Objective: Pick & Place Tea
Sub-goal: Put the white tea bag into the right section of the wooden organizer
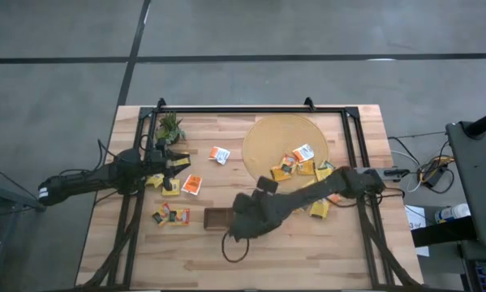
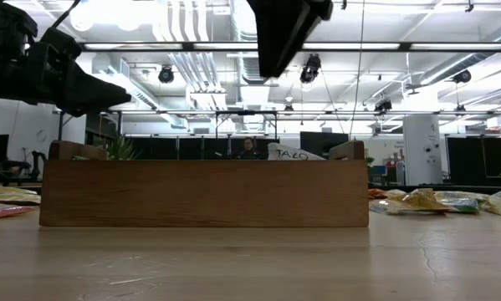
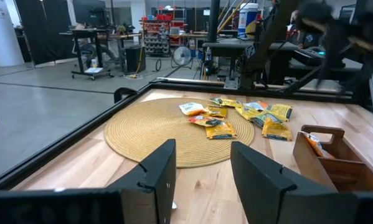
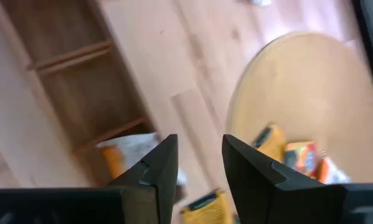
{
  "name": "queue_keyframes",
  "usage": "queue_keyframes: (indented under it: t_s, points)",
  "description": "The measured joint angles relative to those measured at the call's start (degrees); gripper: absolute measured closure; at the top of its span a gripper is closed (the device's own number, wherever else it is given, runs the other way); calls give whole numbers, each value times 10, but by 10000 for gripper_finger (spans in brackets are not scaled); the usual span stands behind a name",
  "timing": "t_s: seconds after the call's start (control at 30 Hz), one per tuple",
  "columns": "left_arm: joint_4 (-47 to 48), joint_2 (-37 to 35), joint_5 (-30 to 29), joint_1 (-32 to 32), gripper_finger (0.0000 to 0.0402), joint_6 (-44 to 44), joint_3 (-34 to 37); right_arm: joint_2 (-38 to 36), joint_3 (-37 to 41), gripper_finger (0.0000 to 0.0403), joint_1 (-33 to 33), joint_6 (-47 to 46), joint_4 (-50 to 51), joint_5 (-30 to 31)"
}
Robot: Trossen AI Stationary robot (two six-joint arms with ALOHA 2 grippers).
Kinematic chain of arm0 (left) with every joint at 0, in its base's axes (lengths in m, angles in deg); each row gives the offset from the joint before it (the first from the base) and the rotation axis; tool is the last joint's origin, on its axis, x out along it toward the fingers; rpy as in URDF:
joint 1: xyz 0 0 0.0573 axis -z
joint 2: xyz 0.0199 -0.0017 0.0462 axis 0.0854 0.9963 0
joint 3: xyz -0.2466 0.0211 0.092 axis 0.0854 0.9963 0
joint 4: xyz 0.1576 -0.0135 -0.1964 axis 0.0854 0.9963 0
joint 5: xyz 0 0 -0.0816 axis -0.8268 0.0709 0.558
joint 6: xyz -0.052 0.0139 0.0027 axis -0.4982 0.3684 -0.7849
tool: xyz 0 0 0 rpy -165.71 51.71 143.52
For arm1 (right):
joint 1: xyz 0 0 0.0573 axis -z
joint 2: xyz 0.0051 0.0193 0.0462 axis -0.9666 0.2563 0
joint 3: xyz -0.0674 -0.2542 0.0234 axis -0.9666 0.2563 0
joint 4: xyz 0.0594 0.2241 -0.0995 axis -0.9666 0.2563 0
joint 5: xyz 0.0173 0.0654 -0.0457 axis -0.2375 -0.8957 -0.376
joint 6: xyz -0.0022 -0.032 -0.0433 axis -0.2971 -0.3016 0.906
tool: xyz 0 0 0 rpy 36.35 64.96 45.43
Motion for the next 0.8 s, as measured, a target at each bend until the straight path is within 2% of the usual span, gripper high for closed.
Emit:
queue_keyframes:
  t_s: [0.17,0.33,0.47,0.63,0.8]
  points:
    - [0,0,0,0,255,0,0,-30,1,280,28,36,-7,-2]
    - [0,0,0,0,255,0,0,-48,2,280,48,83,-62,-90]
    - [0,0,0,0,255,0,0,-52,3,280,49,106,-82,-122]
    - [0,0,0,0,255,0,0,-55,24,280,47,114,-82,-123]
    - [0,0,0,0,255,0,0,-76,93,280,48,113,-81,-122]
